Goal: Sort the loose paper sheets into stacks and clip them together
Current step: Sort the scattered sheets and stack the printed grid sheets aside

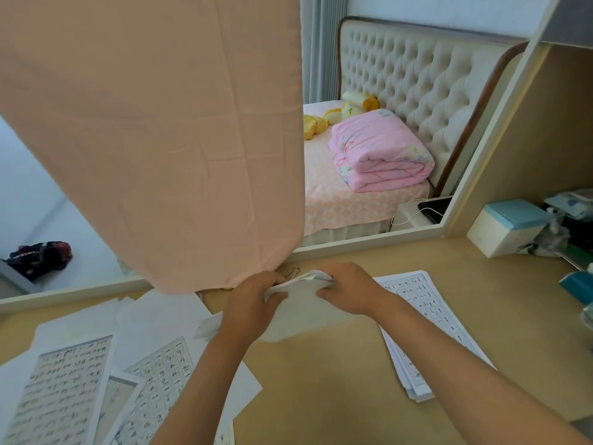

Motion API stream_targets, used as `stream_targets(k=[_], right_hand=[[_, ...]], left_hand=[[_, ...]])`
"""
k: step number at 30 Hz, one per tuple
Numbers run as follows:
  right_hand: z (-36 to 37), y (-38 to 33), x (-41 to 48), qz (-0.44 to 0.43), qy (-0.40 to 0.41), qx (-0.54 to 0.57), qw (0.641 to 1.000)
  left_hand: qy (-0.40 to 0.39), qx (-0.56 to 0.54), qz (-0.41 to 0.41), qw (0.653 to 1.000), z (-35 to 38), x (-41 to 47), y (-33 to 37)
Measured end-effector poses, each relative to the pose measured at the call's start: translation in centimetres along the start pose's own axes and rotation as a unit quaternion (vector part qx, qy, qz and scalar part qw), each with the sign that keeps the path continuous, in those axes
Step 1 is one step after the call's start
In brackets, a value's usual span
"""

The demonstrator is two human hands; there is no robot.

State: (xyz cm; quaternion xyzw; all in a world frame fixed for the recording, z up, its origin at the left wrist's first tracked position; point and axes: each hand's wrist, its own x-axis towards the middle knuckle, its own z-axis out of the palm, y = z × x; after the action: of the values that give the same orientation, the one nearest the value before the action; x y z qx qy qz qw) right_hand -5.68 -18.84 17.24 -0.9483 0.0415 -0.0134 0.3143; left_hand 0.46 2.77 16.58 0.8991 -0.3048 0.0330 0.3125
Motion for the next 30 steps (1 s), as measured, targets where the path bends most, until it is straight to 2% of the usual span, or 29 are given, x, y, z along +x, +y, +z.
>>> stream_targets(k=[3,5,7,8,10,12,14,17,20,25,30], right_hand=[[1.5,1.6,0.2,0.034,0.026,0.086,0.995],[1.7,2.8,-0.2,0.067,0.052,0.157,0.984],[1.6,3.9,-1.1,0.117,0.054,0.229,0.965],[1.7,4.5,-1.6,0.137,0.054,0.259,0.955],[2.1,5.7,-2.3,0.169,0.067,0.310,0.933],[3.0,6.2,-2.9,0.193,0.079,0.371,0.905],[4.2,6.7,-3.5,0.216,0.082,0.389,0.892],[6.3,7.7,-4.4,0.221,0.051,0.382,0.896],[7.6,8.8,-5.0,0.231,0.042,0.388,0.891],[8.9,9.2,-4.6,0.215,0.058,0.394,0.891],[9.3,8.9,-4.1,0.210,0.099,0.398,0.888]], left_hand=[[-0.085,0.024,-0.031,0.996,-1.4,0.2,-1.0],[-0.160,0.088,-0.082,0.980,-2.7,-0.2,-3.1],[-0.174,0.115,-0.141,0.968,-3.9,-1.1,-5.5],[-0.146,0.074,-0.167,0.972,-4.3,-1.5,-6.7],[-0.046,-0.091,-0.214,0.971,-4.5,-2.4,-7.9],[0.058,-0.258,-0.250,0.931,-3.8,-2.9,-7.7],[0.106,-0.362,-0.276,0.884,-2.1,-3.5,-6.8],[0.116,-0.386,-0.303,0.864,1.9,-5.3,-5.9],[0.132,-0.359,-0.325,0.865,4.8,-7.0,-6.1],[0.227,-0.356,-0.301,0.855,5.9,-6.9,-5.3],[0.317,-0.360,-0.319,0.817,6.0,-6.1,-5.6]])
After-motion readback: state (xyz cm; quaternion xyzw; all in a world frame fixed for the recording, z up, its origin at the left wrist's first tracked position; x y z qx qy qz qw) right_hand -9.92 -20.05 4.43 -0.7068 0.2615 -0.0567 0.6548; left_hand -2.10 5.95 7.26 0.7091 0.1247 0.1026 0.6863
